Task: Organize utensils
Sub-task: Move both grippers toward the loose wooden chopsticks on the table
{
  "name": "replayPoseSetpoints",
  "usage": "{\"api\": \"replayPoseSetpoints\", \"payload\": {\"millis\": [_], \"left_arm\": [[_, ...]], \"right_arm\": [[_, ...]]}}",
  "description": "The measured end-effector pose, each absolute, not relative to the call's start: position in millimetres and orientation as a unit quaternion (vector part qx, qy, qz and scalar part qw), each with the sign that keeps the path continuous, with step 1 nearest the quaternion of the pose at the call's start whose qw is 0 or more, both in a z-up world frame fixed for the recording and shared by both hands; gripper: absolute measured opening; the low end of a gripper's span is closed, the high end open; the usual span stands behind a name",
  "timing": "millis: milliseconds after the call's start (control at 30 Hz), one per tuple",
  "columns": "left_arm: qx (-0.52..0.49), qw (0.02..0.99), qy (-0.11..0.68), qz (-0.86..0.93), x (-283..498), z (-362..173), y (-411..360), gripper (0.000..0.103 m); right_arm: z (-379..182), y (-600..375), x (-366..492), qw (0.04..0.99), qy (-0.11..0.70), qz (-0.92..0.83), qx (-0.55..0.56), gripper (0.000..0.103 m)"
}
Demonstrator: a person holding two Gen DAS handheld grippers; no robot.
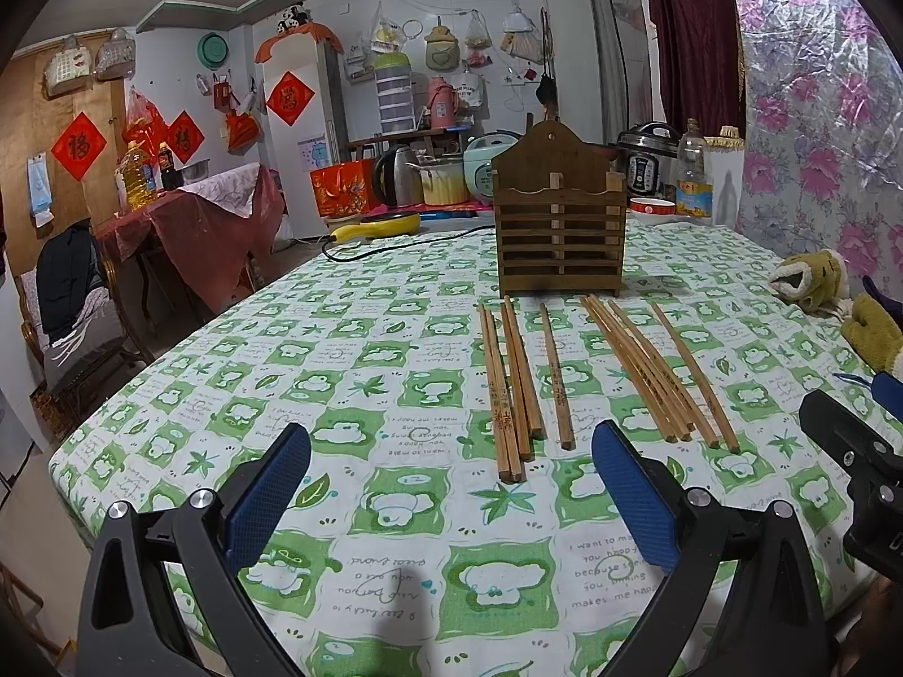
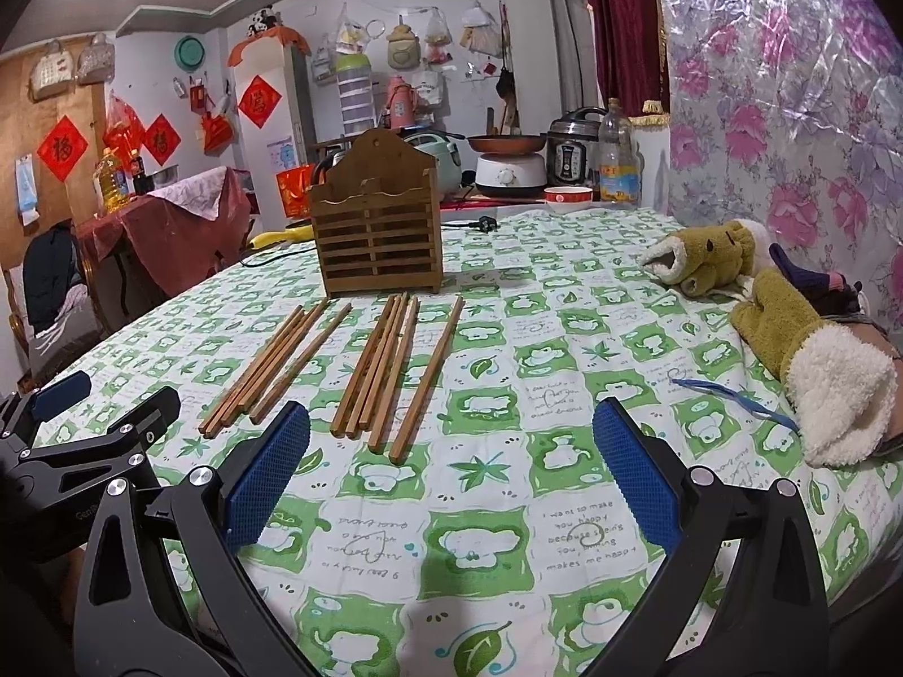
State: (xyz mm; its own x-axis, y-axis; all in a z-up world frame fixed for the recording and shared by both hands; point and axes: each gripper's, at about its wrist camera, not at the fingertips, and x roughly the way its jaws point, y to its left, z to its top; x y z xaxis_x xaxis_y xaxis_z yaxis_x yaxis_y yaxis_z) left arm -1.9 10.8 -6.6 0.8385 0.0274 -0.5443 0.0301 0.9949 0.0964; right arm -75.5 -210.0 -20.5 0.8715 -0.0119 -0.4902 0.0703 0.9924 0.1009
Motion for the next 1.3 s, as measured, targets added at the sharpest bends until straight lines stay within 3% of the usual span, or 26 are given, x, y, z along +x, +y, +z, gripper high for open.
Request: {"api": "replayPoseSetpoints", "payload": {"millis": [600,867,1300], "left_arm": [[0.054,0.956,0.290,0.002,1.3,-6.2,12.8,0.098],[0.065,0.942,0.327,0.020,27.1,-15.2,45.4,0.097],[0.101,0.911,0.397,-0.048,45.7,-45.8,28.0,0.098]], "right_arm": [[-22.0,-204.2,-72.4,0.964,0.263,-0.016,0.037,0.097],[-7.8,-242.7,-69.2,0.960,0.265,-0.030,0.087,0.097],[-2.5,-259.9,-4.8,0.948,0.311,-0.006,0.066,0.097]]}}
